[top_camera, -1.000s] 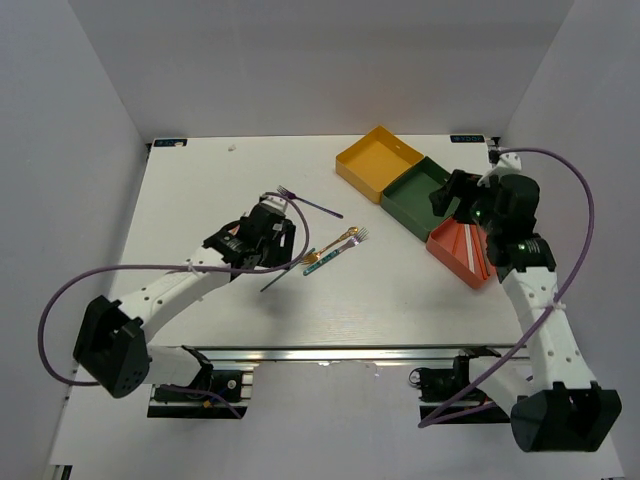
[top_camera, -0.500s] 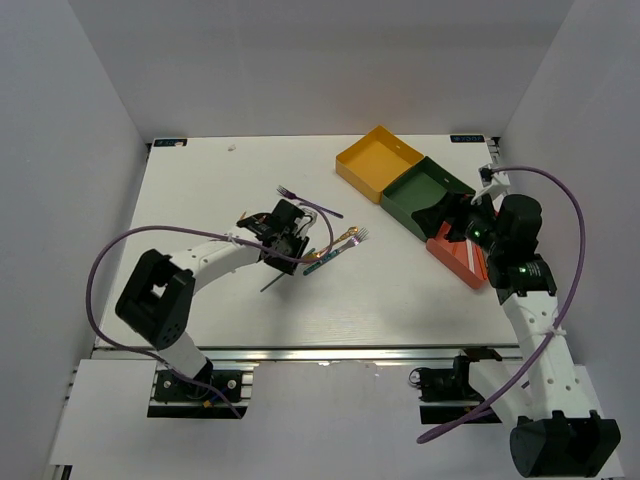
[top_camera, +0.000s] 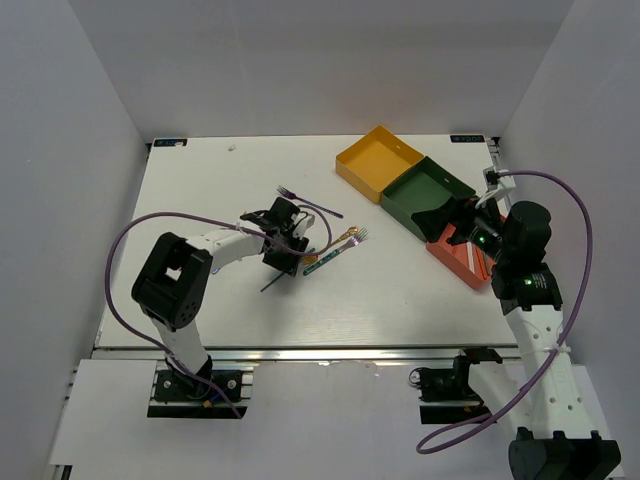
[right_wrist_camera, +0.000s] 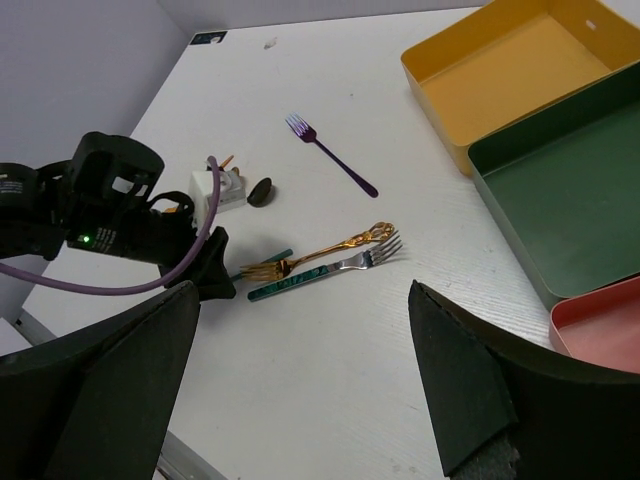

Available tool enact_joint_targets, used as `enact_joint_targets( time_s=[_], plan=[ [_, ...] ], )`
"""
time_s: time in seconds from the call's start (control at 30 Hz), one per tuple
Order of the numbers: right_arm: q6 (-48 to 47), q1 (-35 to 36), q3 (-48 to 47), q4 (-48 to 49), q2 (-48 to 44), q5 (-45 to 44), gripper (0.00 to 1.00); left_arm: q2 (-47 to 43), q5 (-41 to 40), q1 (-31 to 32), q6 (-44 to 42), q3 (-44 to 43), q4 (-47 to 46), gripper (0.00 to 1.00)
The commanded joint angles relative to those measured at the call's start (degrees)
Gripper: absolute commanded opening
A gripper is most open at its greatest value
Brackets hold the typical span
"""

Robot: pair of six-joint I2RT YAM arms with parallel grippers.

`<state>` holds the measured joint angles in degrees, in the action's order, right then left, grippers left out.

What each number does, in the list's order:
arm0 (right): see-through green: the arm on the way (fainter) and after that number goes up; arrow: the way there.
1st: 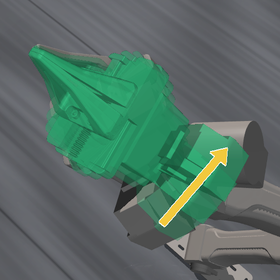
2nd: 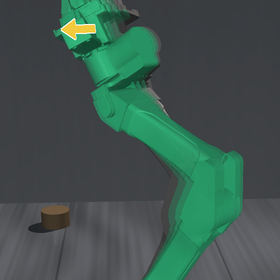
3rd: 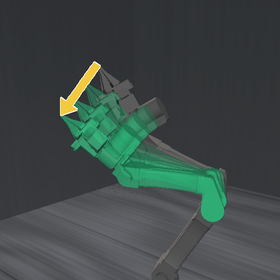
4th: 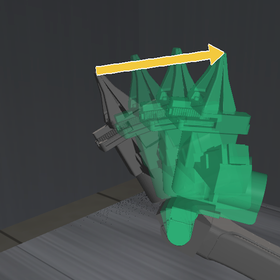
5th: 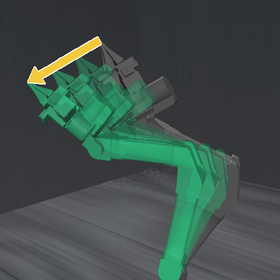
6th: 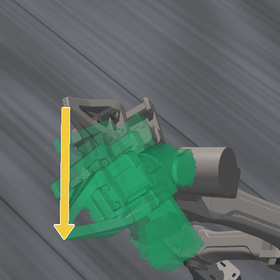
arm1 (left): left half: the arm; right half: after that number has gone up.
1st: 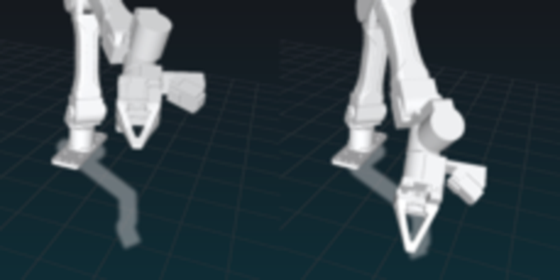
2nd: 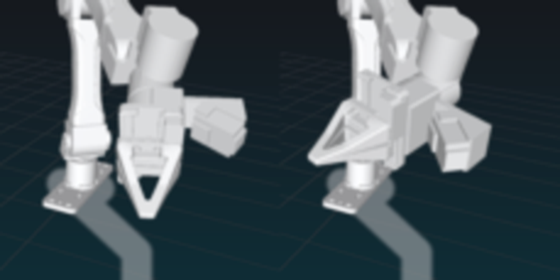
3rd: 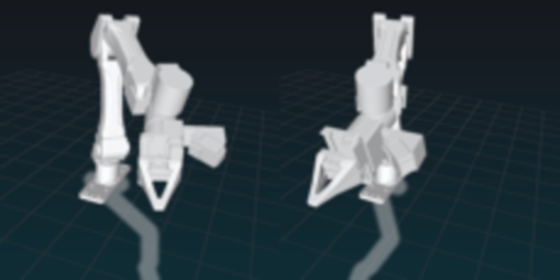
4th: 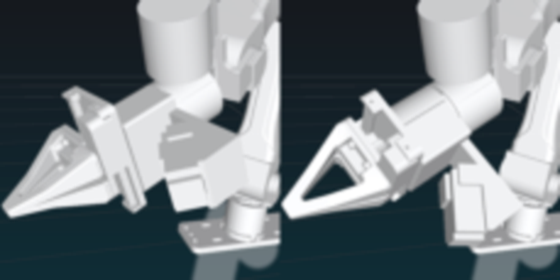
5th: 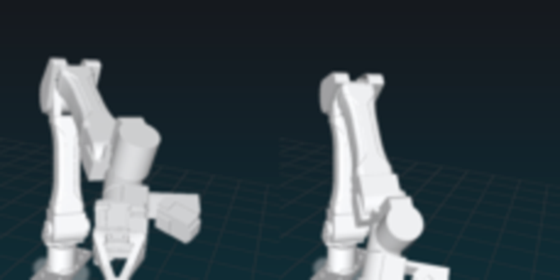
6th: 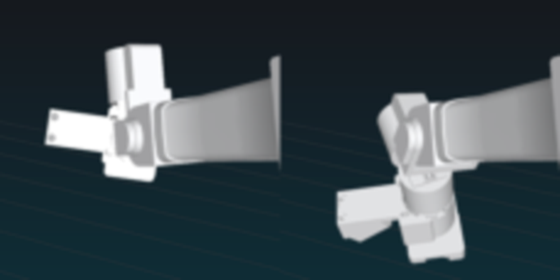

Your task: Sort the eating utensils into containers

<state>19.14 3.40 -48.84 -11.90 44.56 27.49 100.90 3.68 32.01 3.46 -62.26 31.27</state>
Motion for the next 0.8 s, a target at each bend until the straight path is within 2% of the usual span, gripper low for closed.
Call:
enact_joint_targets(
  time_s=[0.0, 0.37, 0.43, 0.53, 0.73, 0.77],
  plan=[
    [0.4, -0.1, 0.3, 2.2, -1.3, 1.4, 0.89, 1.0, 1.7, -0.8, -0.7, -1.6, -0.9, 0.53],
    [0.6, -0.1, 0.1, 2.5, -3.2, 1.3, 0.89, 3.1, -8.0, -1.8, -0.4, 0.1, -0.8, 0.37],
    [0.5, -0.1, 0.1, 2.4, -3.2, 1.4, 0.89, 3.6, -10.4, -1.8, -0.3, 0.4, -0.9, 0.30],
    [0.5, -0.1, 0.1, 2.6, -3.3, 1.5, 0.89, 4.1, -13.5, -1.7, 0.6, 1.0, -1.0, 0.24],
    [0.5, -0.1, 0.3, 2.8, -3.9, 1.6, 0.89, 4.7, -15.9, -1.7, 1.9, 1.7, -0.9, 0.18],
    [0.5, -0.1, 0.3, 2.9, -3.9, 1.7, 0.89, 5.0, -17.3, -1.7, 2.2, 1.7, -0.9, 0.03]
  ],
)
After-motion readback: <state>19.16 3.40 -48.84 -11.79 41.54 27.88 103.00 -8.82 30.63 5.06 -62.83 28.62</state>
